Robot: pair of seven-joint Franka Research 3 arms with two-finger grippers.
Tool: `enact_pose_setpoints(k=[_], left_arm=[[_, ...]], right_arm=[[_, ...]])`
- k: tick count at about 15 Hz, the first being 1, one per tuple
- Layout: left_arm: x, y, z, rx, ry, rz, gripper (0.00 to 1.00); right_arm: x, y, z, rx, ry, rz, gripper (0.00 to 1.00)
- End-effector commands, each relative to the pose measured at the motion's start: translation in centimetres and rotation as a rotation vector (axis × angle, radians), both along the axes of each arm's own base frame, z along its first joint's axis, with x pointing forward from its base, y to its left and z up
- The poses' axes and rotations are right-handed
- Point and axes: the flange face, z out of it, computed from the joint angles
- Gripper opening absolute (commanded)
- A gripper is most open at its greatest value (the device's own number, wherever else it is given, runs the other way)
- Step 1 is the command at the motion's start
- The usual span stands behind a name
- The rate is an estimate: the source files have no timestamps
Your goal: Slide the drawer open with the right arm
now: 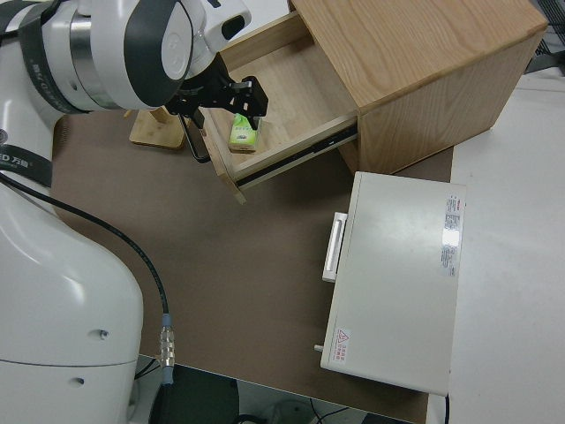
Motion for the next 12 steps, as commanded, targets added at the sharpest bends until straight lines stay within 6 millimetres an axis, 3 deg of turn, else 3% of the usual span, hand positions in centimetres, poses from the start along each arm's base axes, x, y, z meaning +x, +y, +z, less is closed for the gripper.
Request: enact_pose_setpoints(k=[1, 4, 12], left_arm=[[-0.3, -0.1, 0.5, 0.019, 0.005, 0.005, 0.99], [-0.3, -0.1, 0.6, 0.019, 0.003, 0.005, 0.99], [-0.3, -0.1, 0.5, 0.019, 0.005, 0.005, 0.99]], right_arm=[[0.5, -2.9, -1.8, 0.023, -0.004, 0.014, 0.985], [0.7, -3.7, -2.3, 0.036, 0.003, 0.007, 0.985], [0.8, -2.3, -2.3, 0.034, 0.008, -0.054, 0.985]])
